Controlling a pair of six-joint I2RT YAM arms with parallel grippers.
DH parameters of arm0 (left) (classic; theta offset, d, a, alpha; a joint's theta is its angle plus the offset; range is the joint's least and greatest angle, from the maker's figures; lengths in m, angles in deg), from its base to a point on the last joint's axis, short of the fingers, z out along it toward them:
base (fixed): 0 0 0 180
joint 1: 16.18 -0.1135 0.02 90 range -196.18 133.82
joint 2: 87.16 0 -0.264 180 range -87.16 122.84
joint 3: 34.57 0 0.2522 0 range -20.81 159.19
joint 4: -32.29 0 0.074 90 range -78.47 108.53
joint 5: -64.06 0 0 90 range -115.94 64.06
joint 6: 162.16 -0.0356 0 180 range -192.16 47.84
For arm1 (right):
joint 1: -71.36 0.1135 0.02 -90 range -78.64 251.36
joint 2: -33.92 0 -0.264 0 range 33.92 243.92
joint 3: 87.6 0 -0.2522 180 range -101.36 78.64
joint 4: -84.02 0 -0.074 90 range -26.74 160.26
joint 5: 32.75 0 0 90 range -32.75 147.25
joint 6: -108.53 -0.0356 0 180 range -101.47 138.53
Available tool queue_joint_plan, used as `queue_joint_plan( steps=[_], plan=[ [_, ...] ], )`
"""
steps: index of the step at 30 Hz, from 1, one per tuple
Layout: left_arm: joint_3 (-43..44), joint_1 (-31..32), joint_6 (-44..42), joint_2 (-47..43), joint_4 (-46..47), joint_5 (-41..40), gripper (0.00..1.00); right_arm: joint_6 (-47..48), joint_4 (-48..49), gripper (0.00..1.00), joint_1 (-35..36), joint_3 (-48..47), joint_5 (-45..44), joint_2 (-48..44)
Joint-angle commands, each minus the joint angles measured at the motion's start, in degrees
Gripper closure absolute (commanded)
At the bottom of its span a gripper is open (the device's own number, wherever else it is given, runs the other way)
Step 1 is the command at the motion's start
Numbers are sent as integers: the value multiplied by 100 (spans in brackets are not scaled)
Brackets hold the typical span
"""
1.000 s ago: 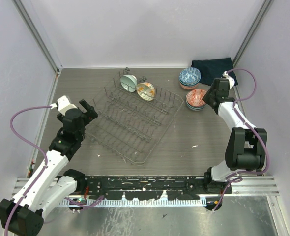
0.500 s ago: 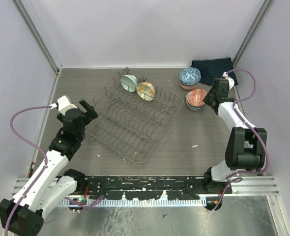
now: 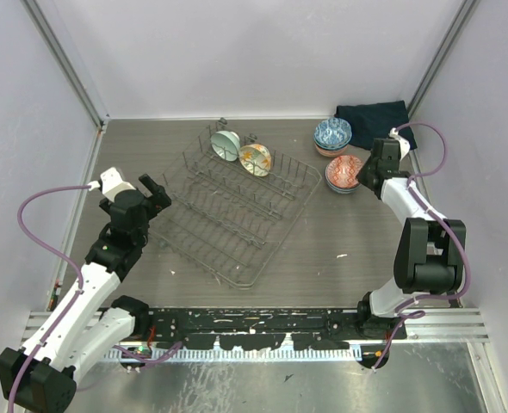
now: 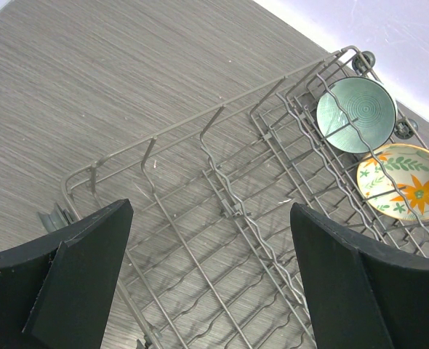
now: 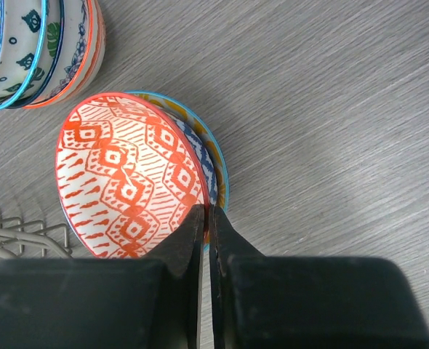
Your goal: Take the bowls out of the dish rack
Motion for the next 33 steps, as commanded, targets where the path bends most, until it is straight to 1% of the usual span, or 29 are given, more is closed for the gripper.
queue_joint_plan(
  steps=[1,5,8,11,13,17,20,21,26,29,33],
  plan=[
    [12,12,-20,-50,219,-58,2,1,168,93,0,-2,-41,-13],
    [7,12,-20,-42,233,-57,2,-10,175,92,-1,-13,-16,11],
    [9,12,-20,-32,228,-58,2,-8,177,85,-1,-20,3,29],
    [12,12,-20,-32,228,-58,2,-10,177,75,0,-27,3,26],
    [7,12,-20,-33,228,-58,2,-8,177,72,0,-23,5,1],
    [7,12,-20,-45,219,-62,2,-9,195,80,-1,1,6,-7],
    [9,14,-20,-50,219,-66,2,-15,195,89,-1,-3,20,20],
    [1,13,-20,-50,219,-62,2,-18,195,91,-1,-3,13,22],
    [6,12,-20,-58,219,-66,2,-15,195,90,-1,-12,29,13],
    [14,13,-20,-67,217,-66,2,-18,195,82,-1,-20,53,27],
    [11,17,-20,-59,214,-66,2,-10,195,77,-1,-27,58,40]
  ],
)
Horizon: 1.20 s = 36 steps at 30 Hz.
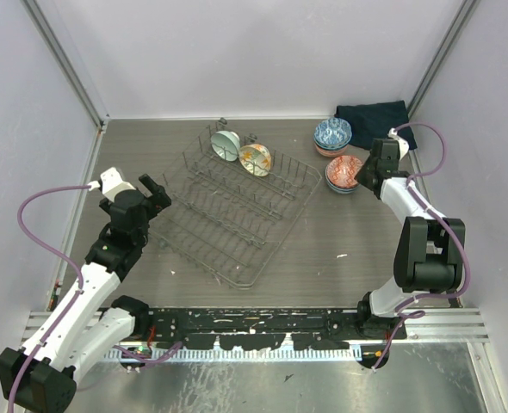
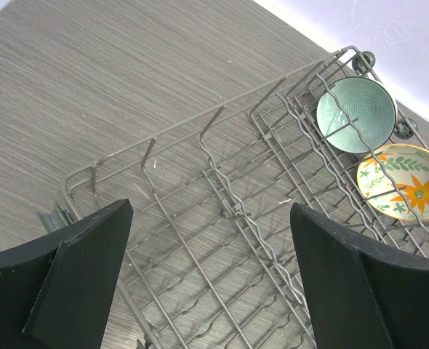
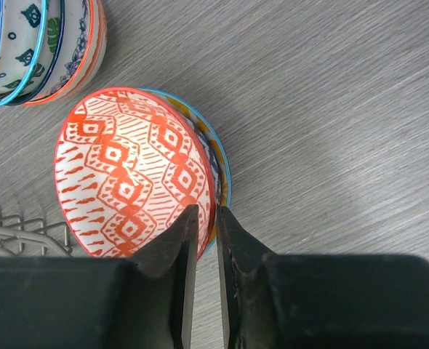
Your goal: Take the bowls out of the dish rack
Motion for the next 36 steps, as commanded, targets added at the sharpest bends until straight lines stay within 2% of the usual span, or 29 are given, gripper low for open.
queue_joint_plan(
  steps=[1,3,6,11,12,19,23,28,32,36],
  plan=[
    [9,12,-20,-59,211,-66,2,-2,166,77,8,-28,30,-6],
    [9,12,-20,-59,208,-66,2,3,166,78,8,-29,41,-5],
    [8,12,-20,-61,213,-66,2,-4,166,89,6,-24,43,18],
    [7,12,-20,-72,209,-75,2,-13,166,91,8,-39,64,45],
    [7,12,-20,-68,213,-75,2,-6,166,90,8,-38,73,48],
    [8,12,-20,-75,208,-73,2,-4,119,65,9,-56,48,-41],
    [11,15,-20,-67,208,-84,2,-4,99,57,8,-15,-96,-346],
    [7,13,-20,-76,205,-77,2,94,54,54,118,15,-159,-777],
    [7,12,-20,-76,207,-70,2,538,172,54,653,11,-315,-1123],
    [7,12,-18,-60,213,-58,2,1504,1012,52,1871,116,-197,-1308]
  ],
)
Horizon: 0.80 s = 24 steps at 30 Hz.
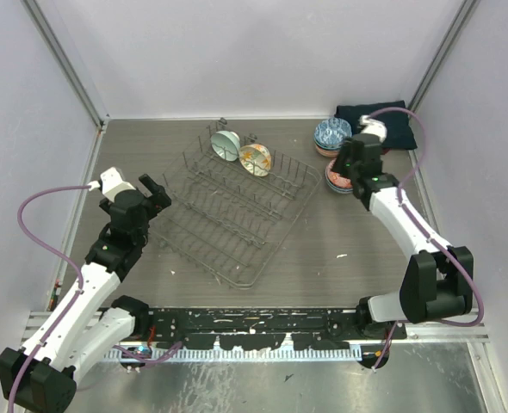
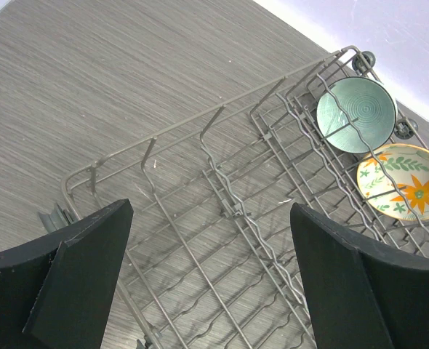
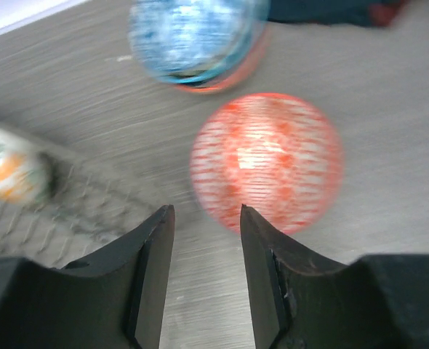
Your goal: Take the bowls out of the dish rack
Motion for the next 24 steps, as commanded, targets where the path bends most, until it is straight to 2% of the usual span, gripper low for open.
queue_joint_plan(
  steps=[1,5,8,12,18,24],
  plan=[
    [9,12,-20,-51,217,-58,2,1128,1078,52,1282,53,101,-258],
    [16,12,-29,-49,214,-56,2,1291,1362,53,1957,-323,123,240],
    [12,12,-29,-50,217,-51,2,1555,1586,55,2396,-641,-497,709],
    [16,12,-29,-59,209,-31,2,2060,1744,54,2862,-1175,-892,1371],
    [8,17,-29,-40,225,-31,2,2618,1396,53,3190,-2295,-1282,2552],
    [22,12,-22,3,226,17,2,2851,1318,53,3277,-2935,-1898,3232]
  ],
)
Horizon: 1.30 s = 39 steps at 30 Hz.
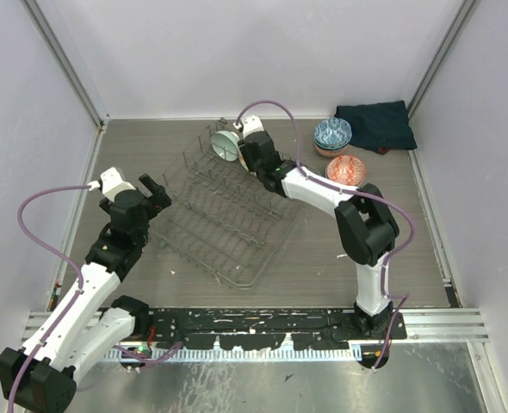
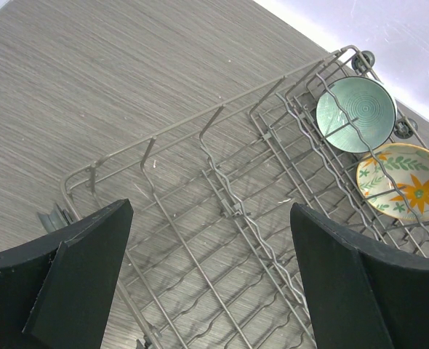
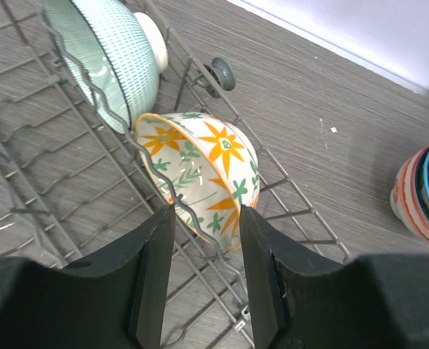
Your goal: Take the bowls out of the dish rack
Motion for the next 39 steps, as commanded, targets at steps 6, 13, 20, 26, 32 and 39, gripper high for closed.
queue_joint_plan(
  steps=[6,13,20,26,32,39],
  plan=[
    [25,12,-29,12,235,4,2,546,275,53,8,-582,-944,344],
    [26,20,-29,10,236,4,2,732,282,54,11,-758,-1044,650],
    [26,13,-29,14,240,-3,2,813,356,57,11,-842,-1171,828],
    [27,16,-38,27,237,-12,2,859,430,65,12,-878,-1288,912],
    [25,12,-38,38,248,-13,2,867,459,77,12,-846,-1351,887],
    [25,18,-38,37,244,-30,2,816,497,95,12,-731,-1406,742]
  ],
)
